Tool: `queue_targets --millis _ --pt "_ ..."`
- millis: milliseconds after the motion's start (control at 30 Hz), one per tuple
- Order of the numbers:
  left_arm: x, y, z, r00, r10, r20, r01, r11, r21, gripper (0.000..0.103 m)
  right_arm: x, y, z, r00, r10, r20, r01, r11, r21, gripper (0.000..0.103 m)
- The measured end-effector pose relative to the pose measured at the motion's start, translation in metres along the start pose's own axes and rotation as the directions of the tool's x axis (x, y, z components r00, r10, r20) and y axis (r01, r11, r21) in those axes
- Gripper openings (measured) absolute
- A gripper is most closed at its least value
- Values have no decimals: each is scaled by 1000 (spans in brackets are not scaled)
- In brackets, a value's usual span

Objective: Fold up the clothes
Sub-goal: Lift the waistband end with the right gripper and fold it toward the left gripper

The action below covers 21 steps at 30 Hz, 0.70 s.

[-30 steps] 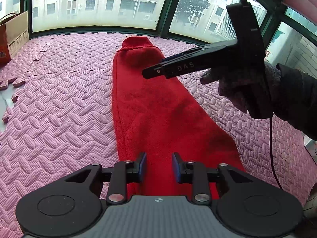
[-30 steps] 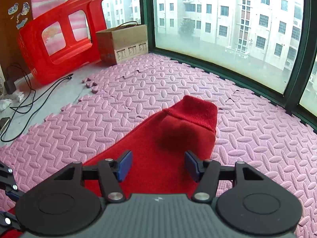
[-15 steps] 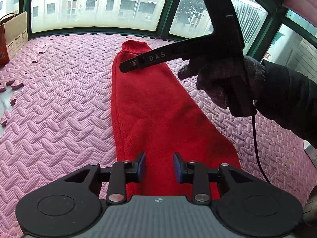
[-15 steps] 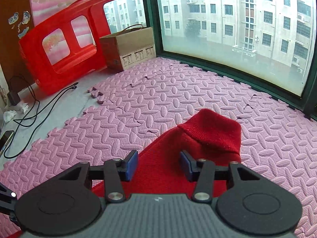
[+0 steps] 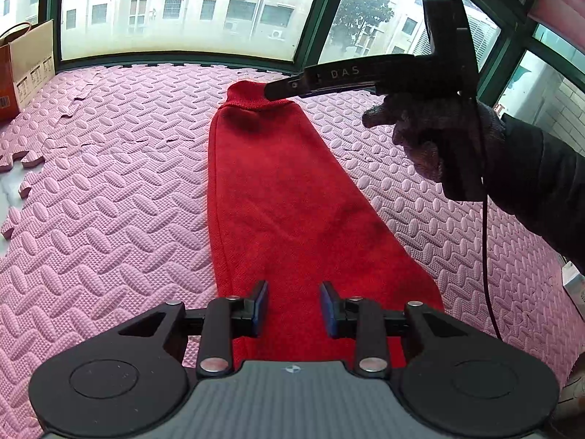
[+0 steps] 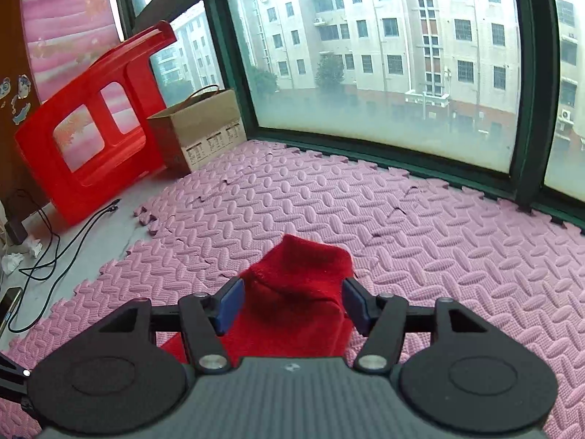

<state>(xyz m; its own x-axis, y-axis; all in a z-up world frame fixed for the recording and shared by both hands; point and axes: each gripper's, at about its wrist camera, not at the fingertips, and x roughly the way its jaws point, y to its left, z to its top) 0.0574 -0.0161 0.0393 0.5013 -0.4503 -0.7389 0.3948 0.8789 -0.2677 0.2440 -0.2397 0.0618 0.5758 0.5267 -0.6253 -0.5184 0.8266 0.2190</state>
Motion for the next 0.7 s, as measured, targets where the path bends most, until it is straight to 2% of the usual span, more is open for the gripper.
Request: queue_targets --millis 133,200,333,400,467,533,700 --pt "2 -2 1 1000 -1 -8 1 1000 4 36 24 -17 -7 999 -9 -47 12 999 50 61" --pt "3 -3 1 1000 0 -14 0 1000 6 36 35 -26 -12 998 32 -61 -25 994 106 60" --pt "3 -2 2 1000 3 -18 -3 1000 7 37 42 -26 -17 996 62 -65 -54 992 118 57" --pt "4 -2 3 1000 4 -20 -4 1000 8 37 41 -27 -17 995 78 -69 -69 990 120 50" --pt "4 -3 5 1000 2 -17 -2 1000 7 37 41 -30 -16 993 99 -71 -89 987 137 33" --pt "4 -5 7 1000 -1 -14 1 1000 8 37 38 -32 -14 991 121 -61 -110 981 162 22" --pt "4 -10 9 1000 -8 -6 8 1000 11 39 24 -22 -5 991 133 -26 -128 981 143 19"
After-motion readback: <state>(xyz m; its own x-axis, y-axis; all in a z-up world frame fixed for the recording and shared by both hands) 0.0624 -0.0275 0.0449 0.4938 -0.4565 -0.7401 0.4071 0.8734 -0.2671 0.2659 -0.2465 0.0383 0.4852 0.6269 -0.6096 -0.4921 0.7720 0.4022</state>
